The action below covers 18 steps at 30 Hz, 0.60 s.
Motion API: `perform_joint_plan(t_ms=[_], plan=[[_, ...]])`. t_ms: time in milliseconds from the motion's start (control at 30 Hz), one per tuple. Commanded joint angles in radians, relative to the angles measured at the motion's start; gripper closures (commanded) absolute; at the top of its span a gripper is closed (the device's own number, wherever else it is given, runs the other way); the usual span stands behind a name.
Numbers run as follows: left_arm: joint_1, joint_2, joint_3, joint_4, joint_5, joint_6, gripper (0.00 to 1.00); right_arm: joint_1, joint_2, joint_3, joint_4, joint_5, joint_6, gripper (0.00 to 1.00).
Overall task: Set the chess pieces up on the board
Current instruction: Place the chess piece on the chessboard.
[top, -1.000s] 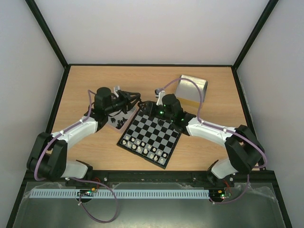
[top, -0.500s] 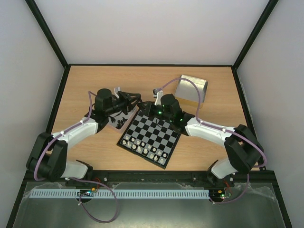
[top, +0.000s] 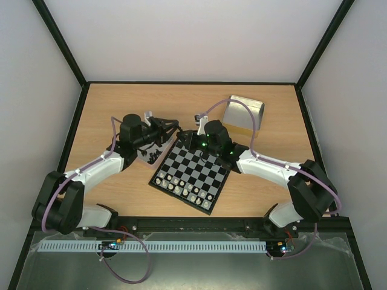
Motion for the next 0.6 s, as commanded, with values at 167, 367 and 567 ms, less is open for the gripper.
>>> perform_joint_plan(t_ms=[167,367,567], plan=[[-0.005,-0.014,-0.031,0.005,0.032,0.001,0.85,-0.009,-0.070,-0.022,0.037,0.054,-0.031,0.78],[-0.005,-0.014,-0.029,0.019,0.034,-0.007,0.85,-0.010,-0.068,-0.032,0.082,0.035,-0.011,0.77],[-0.005,-0.015,-0.033,0.031,0.037,-0.020,0.85,-0.009,-0.039,-0.016,0.051,0.048,0.000,0.63]])
